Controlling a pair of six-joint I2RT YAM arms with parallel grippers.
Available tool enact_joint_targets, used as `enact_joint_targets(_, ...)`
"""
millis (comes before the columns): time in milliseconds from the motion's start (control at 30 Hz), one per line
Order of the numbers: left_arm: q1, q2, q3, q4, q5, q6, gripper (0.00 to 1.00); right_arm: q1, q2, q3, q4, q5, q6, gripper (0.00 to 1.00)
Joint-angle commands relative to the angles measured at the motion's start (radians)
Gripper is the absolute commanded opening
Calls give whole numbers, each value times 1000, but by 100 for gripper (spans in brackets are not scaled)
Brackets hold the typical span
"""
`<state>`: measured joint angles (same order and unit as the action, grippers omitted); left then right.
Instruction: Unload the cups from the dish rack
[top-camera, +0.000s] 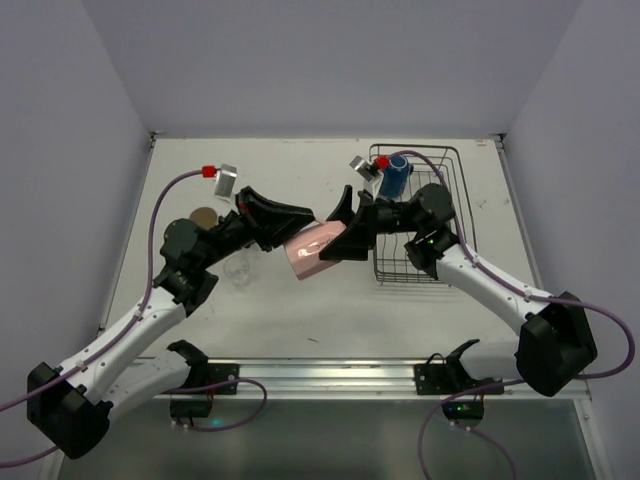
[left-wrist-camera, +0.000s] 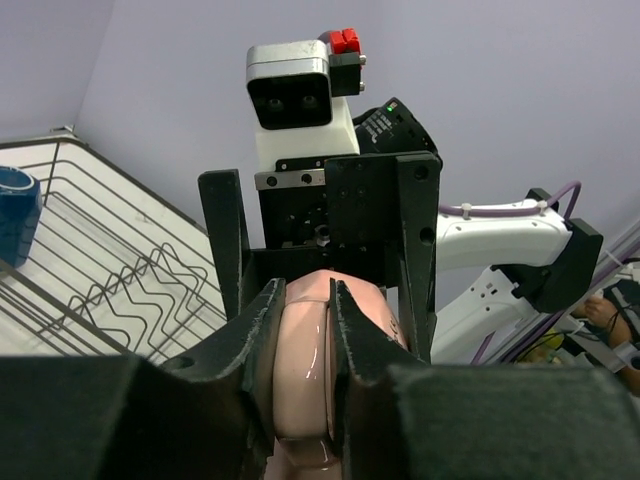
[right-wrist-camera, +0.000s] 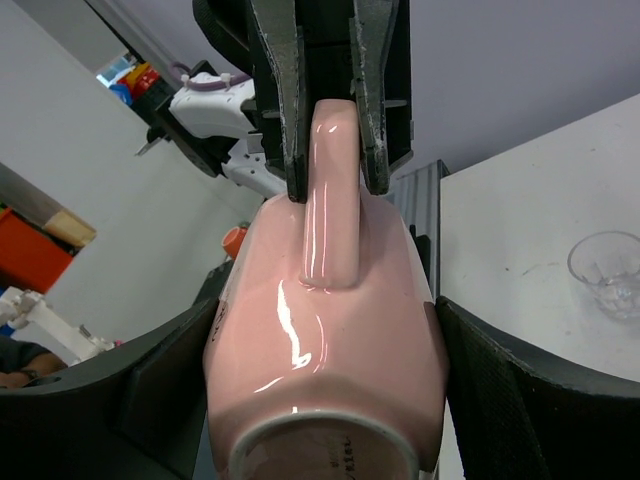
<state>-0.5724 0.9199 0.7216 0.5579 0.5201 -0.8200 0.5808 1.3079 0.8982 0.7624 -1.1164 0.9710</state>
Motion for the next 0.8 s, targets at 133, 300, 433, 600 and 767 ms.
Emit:
enact_joint_targets(133, -14, 16, 52, -15, -9, 15, 0, 21, -6, 90, 10, 55, -34, 0)
enact_joint_targets(300, -15, 13, 116, -177, -49, 47, 0, 22, -7, 130, -147, 82, -126, 49)
enact_joint_targets(433, -14, 20, 205, -369, -69, 116, 0, 22, -24, 123, -236, 96, -178, 99)
enact_joint_targets(600, -14, 66, 337, -696, -120, 242, 0, 22, -27, 153, -435, 136, -248, 99)
enact_joint_targets(767, -11, 141, 490, -996, -210, 341, 0, 19, -70, 179, -727, 354, -406, 99)
